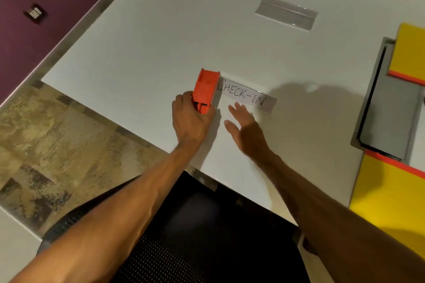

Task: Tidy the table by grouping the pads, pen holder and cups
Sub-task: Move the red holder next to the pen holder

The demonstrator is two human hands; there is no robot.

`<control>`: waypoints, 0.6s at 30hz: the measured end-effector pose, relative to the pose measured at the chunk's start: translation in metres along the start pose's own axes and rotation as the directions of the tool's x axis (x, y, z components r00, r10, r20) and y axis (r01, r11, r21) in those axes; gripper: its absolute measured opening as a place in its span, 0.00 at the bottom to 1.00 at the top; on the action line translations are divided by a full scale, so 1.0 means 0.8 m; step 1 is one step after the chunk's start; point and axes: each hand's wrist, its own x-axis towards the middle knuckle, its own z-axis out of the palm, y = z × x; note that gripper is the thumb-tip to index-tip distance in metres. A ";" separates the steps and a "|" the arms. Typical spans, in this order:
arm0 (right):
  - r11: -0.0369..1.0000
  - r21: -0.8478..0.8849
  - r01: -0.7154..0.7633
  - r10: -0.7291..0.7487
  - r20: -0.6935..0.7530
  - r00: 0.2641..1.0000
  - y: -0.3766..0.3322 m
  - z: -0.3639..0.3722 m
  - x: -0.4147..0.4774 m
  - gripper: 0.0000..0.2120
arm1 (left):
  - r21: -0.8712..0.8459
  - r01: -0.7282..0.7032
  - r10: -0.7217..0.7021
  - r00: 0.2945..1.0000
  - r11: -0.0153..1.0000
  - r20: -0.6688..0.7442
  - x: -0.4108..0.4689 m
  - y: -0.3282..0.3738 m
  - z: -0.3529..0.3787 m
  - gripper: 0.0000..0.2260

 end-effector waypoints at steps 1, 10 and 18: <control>0.988 0.135 -0.076 0.082 -0.033 0.996 -0.011 -0.008 -0.004 0.24 | -0.001 -0.009 0.009 1.000 1.000 0.001 -0.010 0.007 0.001 0.16; 0.472 0.836 -0.281 0.536 -0.018 0.844 -0.052 -0.096 -0.057 0.12 | 0.111 -0.318 0.306 0.946 0.942 0.108 -0.084 0.089 0.034 0.21; 0.398 0.865 -0.306 0.693 -0.065 0.718 0.022 -0.176 -0.120 0.24 | -0.203 -0.625 0.655 0.688 0.754 0.311 -0.146 0.151 0.078 0.31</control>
